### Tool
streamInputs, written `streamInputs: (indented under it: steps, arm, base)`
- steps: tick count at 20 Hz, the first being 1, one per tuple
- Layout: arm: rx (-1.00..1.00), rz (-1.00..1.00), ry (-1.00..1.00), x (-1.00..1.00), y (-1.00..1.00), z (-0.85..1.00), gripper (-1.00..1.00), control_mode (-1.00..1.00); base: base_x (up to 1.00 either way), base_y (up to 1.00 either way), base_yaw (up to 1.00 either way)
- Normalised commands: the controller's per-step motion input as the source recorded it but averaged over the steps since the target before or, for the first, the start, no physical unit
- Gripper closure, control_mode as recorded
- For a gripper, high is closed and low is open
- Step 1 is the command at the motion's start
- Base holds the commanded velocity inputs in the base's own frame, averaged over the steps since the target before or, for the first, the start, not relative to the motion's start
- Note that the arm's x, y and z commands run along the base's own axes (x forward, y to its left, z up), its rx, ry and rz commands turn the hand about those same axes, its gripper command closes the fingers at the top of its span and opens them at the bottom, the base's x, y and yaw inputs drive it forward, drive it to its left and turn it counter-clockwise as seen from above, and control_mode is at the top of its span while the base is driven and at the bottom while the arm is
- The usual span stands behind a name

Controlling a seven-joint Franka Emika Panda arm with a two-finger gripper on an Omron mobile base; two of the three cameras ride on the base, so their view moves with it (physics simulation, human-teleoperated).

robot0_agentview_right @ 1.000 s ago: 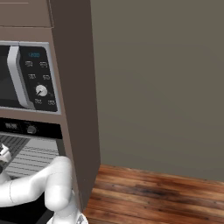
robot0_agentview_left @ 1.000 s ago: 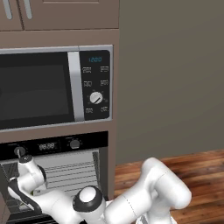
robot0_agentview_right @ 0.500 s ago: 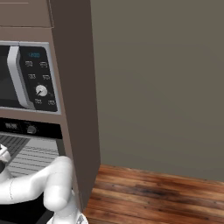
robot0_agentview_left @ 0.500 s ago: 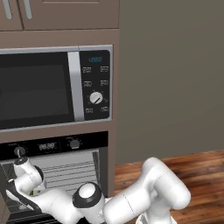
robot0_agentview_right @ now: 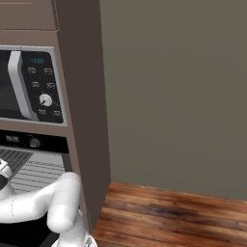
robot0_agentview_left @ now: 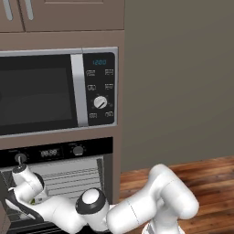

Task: Take the fish from the oven and place it on the plate on the counter.

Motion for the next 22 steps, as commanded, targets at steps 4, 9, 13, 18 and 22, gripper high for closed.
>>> streamInputs:
  steps: [4,9,13,18,22]
  arm:
    - [-0.01,0.0,0.0,-0.19,0.04,-0.09,1.0,-1.0]
    - [0.0,0.0,0.0,-0.17,0.0,-0.06,1.0,-1.0]
    - [-0.01,0.0,0.03,-0.14,0.0,-0.09,1.0,-1.0]
    - [-0.08,0.0,0.01,-0.08,0.0,-0.49,1.0,-1.0]
    - [-0.09,0.0,0.02,-0.03,0.0,-0.46,1.0,-1.0]
  base:
    - [0.0,0.0,0.0]
    - [0.0,0.0,0.0]
    - [0.0,0.0,0.0]
    - [0.0,0.0,0.0]
    - [0.0,0.0,0.0]
